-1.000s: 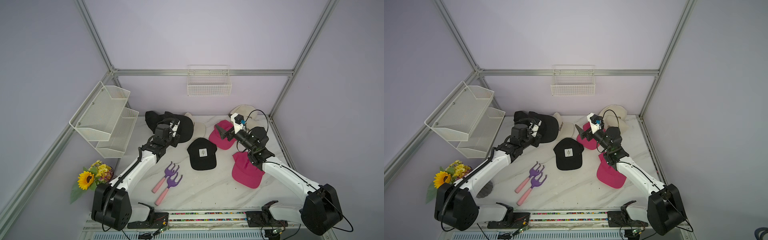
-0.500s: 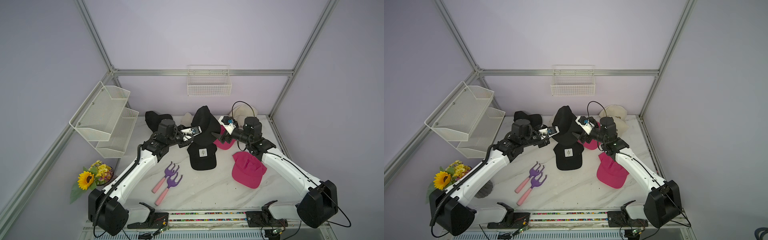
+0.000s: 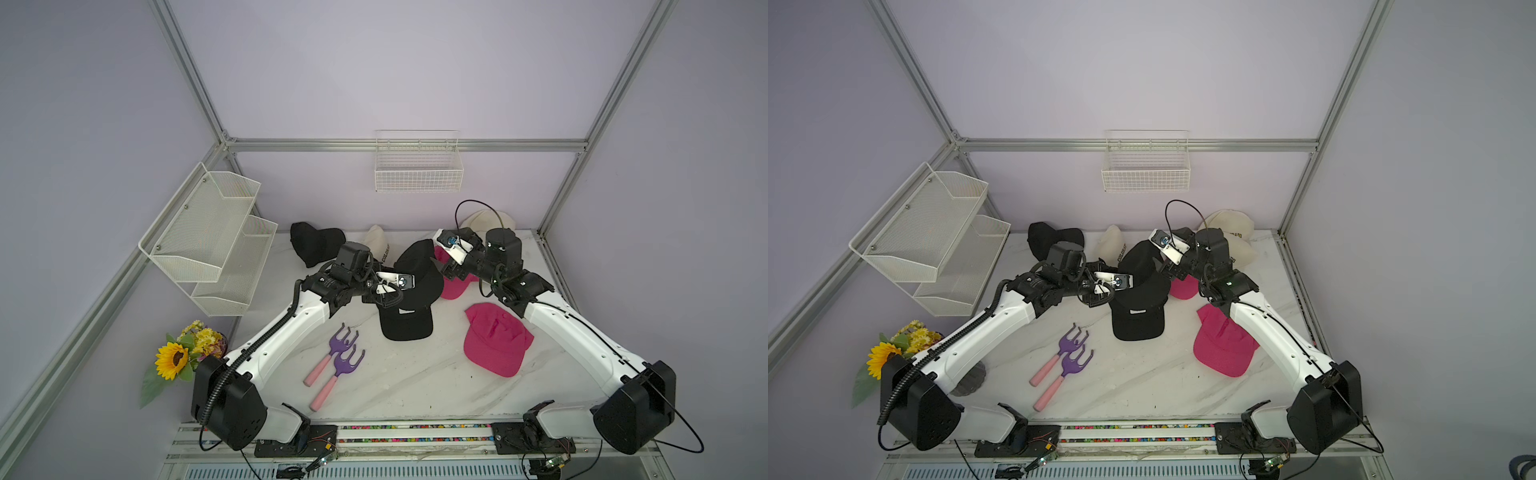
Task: Stack the baseball caps by color
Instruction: Pick up the baseball cap from the center of the board.
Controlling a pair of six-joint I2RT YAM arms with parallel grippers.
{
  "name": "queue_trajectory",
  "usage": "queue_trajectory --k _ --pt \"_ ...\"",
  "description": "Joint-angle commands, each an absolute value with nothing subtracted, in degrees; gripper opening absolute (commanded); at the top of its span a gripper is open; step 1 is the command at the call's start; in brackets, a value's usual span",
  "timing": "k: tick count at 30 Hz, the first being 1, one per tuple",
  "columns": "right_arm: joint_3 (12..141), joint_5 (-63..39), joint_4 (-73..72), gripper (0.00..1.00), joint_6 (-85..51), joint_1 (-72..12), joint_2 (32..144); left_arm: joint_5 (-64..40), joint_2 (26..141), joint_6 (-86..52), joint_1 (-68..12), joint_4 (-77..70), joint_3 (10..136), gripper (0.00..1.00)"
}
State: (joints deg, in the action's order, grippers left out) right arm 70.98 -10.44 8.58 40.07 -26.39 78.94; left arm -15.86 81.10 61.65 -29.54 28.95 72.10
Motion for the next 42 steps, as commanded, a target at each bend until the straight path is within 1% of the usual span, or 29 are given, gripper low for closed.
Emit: queue_trajectory --k 1,7,12,13,17,24,28,32,33,34,35,38,39,40,41,42 --pt "73.3 -9.2 13.7 0.86 46.1 -28.5 80.6 -18.4 79.6 66.6 -30.8 28.0 74.2 0.00" --pt "74.9 -15.5 17.6 0.83 49.9 -31.0 81.4 -18.3 80.4 69.9 -31.6 31.6 76.4 0.00" --pt "75.3 -15.2 20.2 0.83 50.4 -33.0 82.0 -18.5 80.4 71.2 -31.6 32.4 77.2 0.00" --pt "75.0 -15.5 20.4 0.83 50.3 -33.0 81.8 -18.0 82.5 71.3 -31.6 32.8 77.7 0.00" --pt "74.0 -16.8 21.2 0.83 50.0 -33.6 80.8 -16.4 83.8 72.1 -31.3 33.6 79.2 0.00" --pt "70.1 -18.6 19.5 0.83 48.8 -33.7 77.2 -16.7 85.6 72.1 -30.1 34.3 81.7 0.00" --pt "67.3 -16.2 16.6 0.83 48.6 -33.9 77.0 -20.3 85.0 71.8 -30.1 35.1 82.0 0.00" --pt "66.8 -13.7 14.9 0.80 49.7 -34.0 79.2 -26.2 83.0 71.6 -30.2 36.3 81.4 0.00" --pt "66.8 -13.5 14.4 0.77 49.9 -34.0 79.5 -27.0 82.6 71.5 -30.2 36.3 81.4 0.00" --pt "66.7 -14.0 13.7 0.70 50.0 -34.0 79.8 -28.0 82.3 71.5 -30.2 36.4 81.3 0.00" --pt "66.7 -15.1 13.1 0.57 50.2 -34.0 79.8 -28.7 82.1 71.4 -30.1 36.4 81.1 0.00" --pt "65.8 -17.4 10.8 0.26 49.7 -33.9 78.6 -29.8 81.8 70.8 -30.1 35.3 80.3 0.00" --pt "65.6 -18.3 10.6 0.18 49.4 -33.7 78.3 -29.8 81.8 70.5 -30.1 34.3 79.8 0.00" --pt "65.3 -19.2 10.2 0.05 49.1 -33.6 77.7 -29.7 81.7 70.1 -30.1 33.1 79.3 0.00" --pt "64.7 -19.9 9.9 0.00 48.8 -33.3 77.2 -29.6 81.6 69.5 -30.1 31.9 78.6 0.00" --pt "64.2 -20.2 9.3 0.00 48.4 -33.1 76.7 -29.5 81.4 68.9 -30.1 30.8 78.1 0.00"
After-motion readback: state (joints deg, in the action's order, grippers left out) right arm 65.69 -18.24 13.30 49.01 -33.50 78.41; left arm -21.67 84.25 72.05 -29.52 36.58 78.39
